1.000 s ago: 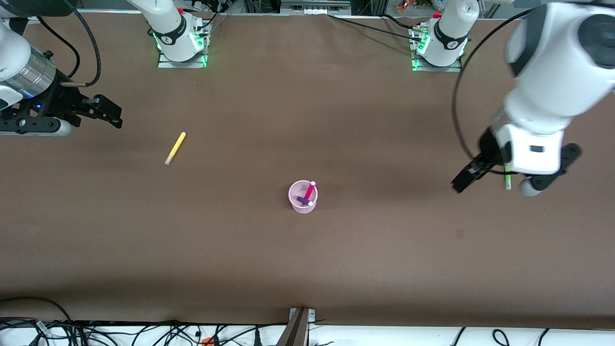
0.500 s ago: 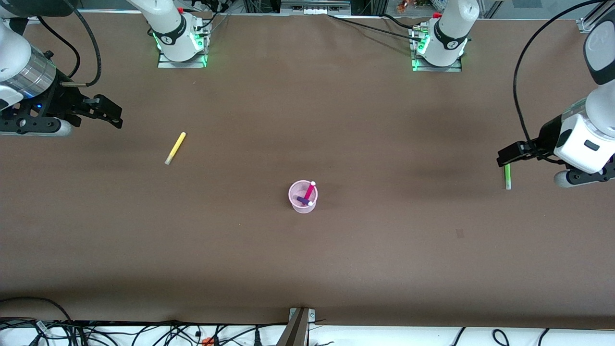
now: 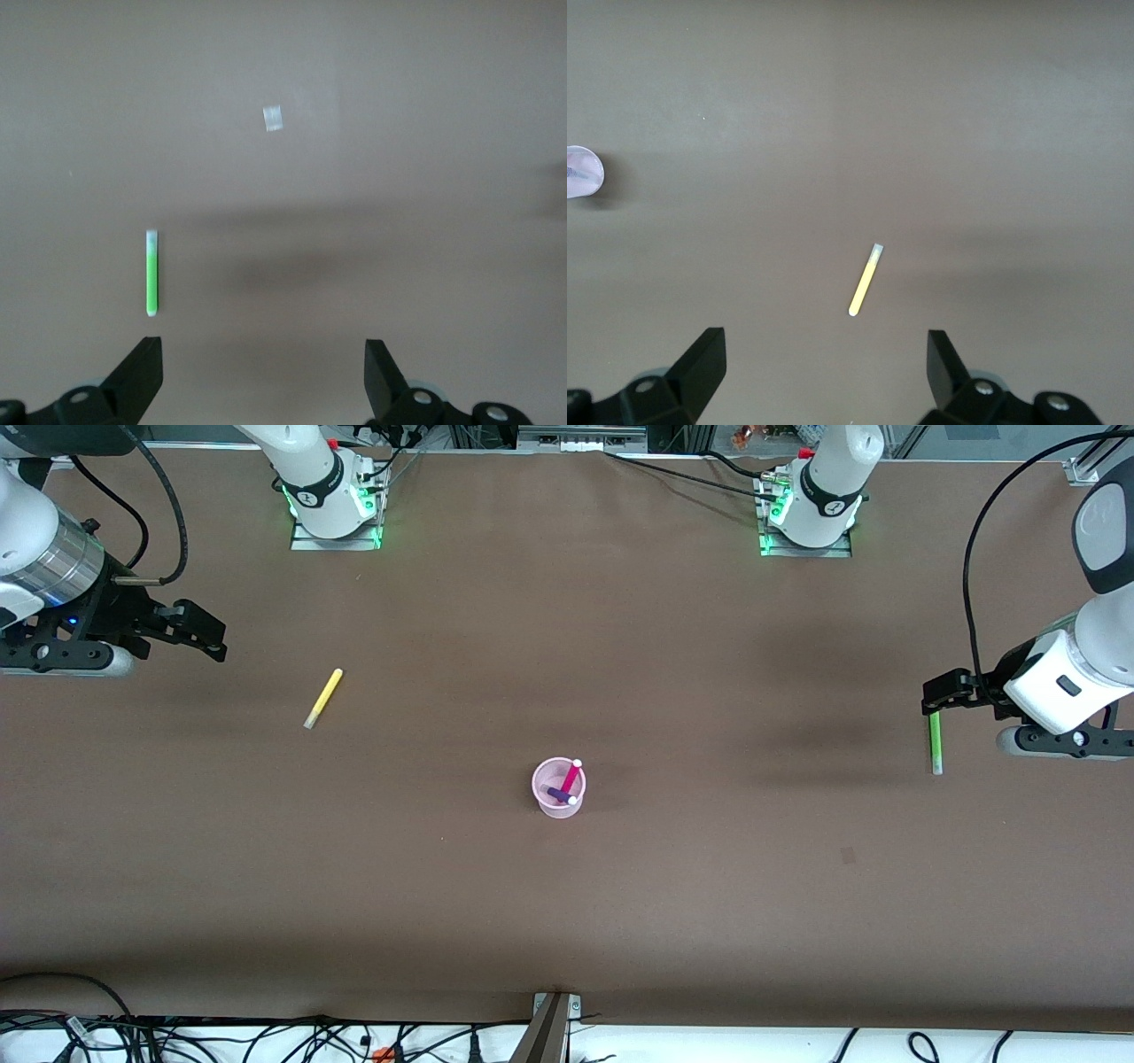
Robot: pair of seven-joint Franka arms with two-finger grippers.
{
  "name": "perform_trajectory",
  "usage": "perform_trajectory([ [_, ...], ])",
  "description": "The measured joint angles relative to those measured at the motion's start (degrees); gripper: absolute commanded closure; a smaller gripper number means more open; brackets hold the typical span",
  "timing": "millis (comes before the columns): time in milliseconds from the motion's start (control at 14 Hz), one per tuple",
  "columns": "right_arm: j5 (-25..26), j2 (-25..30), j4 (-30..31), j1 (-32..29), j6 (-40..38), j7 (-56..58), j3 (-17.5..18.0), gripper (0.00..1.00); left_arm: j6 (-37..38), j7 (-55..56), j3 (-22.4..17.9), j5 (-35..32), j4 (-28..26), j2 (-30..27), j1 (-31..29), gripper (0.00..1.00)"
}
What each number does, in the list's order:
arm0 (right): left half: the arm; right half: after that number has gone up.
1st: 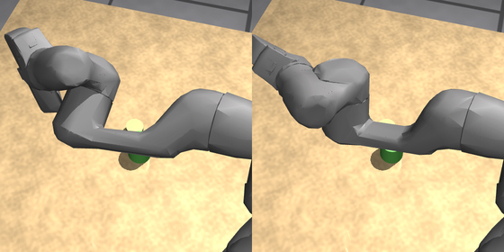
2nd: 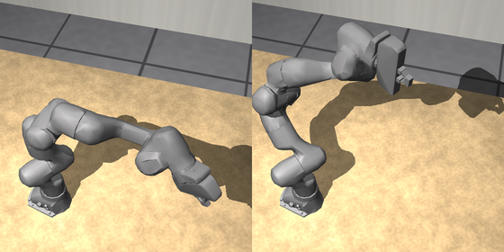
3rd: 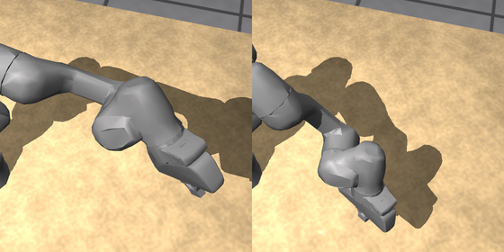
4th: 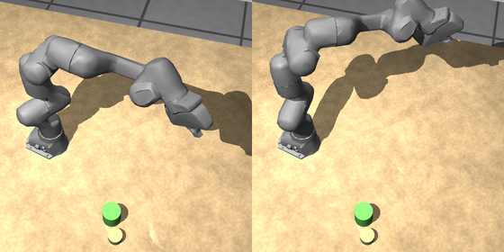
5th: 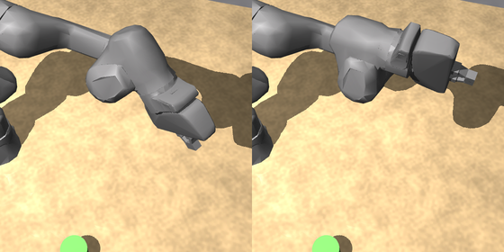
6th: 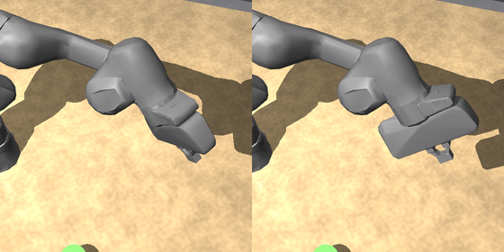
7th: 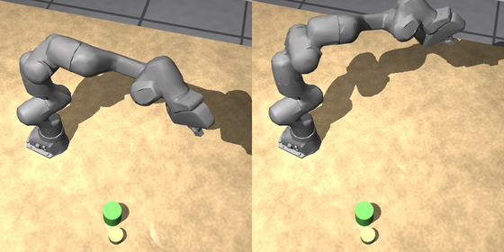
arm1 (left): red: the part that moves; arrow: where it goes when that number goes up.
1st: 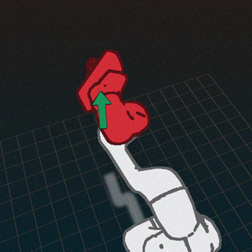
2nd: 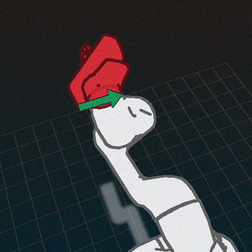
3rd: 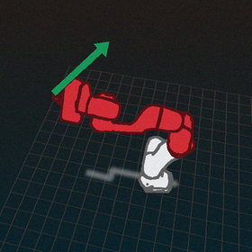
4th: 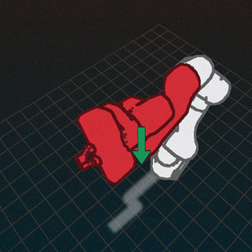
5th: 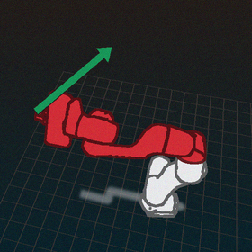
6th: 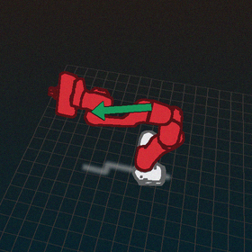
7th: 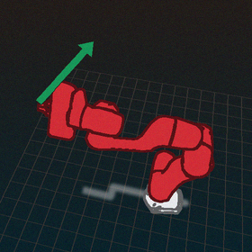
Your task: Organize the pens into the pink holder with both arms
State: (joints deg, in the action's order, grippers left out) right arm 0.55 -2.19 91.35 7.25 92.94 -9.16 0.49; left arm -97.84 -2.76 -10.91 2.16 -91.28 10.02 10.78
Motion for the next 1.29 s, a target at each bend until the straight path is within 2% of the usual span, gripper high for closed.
perform_trajectory([
  [143,0.0,0.0,0.0,0.01,0.0,0.0,0.0,0.0,-4.14,-0.2,0.0,-0.04,-4.33,-2.15,-0.06,0.0],
  [357,0.0,0.0,0.0,0.02,0.0,0.0,0.0,0.0,-4.83,-0.24,0.04,0.03,-6.94,-3.99,-0.13,0.0],
  [1286,0.0,-0.01,0.0,0.09,0.0,0.0,0.0,0.0,-4.79,-0.24,0.18,0.18,-7.5,-4.41,-0.31,0.0],
])
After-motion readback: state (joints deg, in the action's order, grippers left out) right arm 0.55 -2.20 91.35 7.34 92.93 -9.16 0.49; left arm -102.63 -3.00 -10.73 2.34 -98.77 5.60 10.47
